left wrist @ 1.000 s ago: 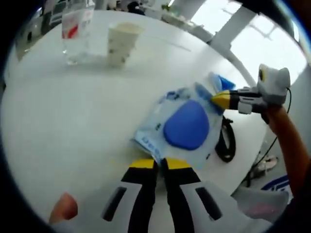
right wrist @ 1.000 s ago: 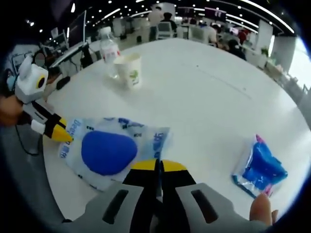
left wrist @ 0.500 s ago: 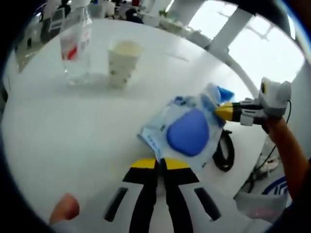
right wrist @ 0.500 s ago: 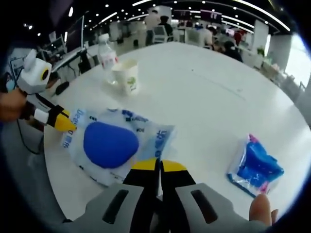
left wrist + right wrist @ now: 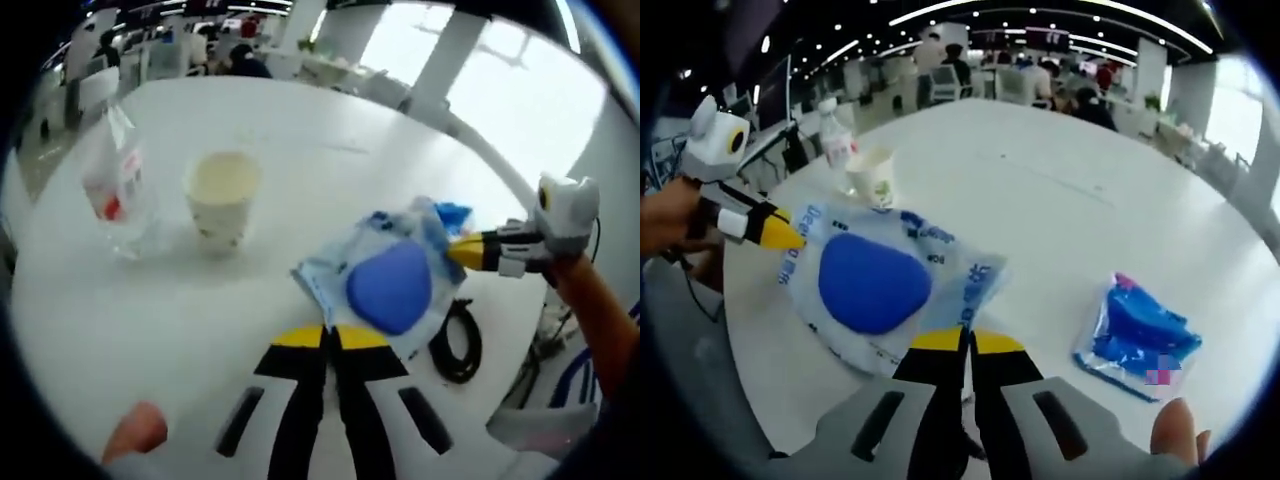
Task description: Arrange the tabletop items into an orderly group along one side of the table until the central work area is clear of visible clutter.
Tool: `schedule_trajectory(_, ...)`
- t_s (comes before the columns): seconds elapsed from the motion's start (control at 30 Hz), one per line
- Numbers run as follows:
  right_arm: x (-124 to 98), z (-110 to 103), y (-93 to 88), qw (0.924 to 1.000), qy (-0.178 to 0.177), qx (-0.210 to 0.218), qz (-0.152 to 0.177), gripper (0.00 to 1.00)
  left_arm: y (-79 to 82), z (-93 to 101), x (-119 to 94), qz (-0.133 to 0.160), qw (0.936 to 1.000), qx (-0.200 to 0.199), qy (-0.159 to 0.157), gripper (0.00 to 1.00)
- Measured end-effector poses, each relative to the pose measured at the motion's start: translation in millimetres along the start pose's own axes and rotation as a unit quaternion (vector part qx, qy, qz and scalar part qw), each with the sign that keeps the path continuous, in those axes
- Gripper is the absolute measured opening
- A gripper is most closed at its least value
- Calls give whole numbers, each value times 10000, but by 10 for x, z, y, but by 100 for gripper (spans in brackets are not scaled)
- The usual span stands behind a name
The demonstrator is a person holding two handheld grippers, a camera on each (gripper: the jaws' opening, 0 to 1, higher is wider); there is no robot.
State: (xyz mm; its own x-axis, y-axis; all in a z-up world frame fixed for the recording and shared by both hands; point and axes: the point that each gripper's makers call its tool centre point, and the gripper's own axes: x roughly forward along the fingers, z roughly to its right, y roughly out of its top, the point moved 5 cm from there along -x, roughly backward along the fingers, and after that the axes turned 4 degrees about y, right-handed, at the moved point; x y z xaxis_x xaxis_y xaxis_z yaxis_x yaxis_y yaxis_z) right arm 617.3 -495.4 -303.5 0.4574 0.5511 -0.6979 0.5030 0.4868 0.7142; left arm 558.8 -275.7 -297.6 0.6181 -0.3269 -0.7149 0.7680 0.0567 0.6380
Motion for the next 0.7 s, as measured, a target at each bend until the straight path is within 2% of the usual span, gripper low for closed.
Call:
schedule_trajectory(0.23, -66, 104, 11, 9997, -151, 159, 89, 3, 194, 28, 114, 202, 9998, 70, -61, 0)
schedule_trajectory(0.37, -77, 148, 39, 9992, -231, 271, 171, 3, 366, 19, 194, 380, 9992, 83, -18, 0)
schedule_trajectory(0.53, -62, 187, 55, 9990, -311, 277, 184, 3, 508, 34, 294, 453, 9988, 167, 57, 0)
schedule_trajectory(0.7, -64, 315, 98, 9981, -472, 263, 284, 3, 617, 67, 411, 526, 9983, 235, 72, 0)
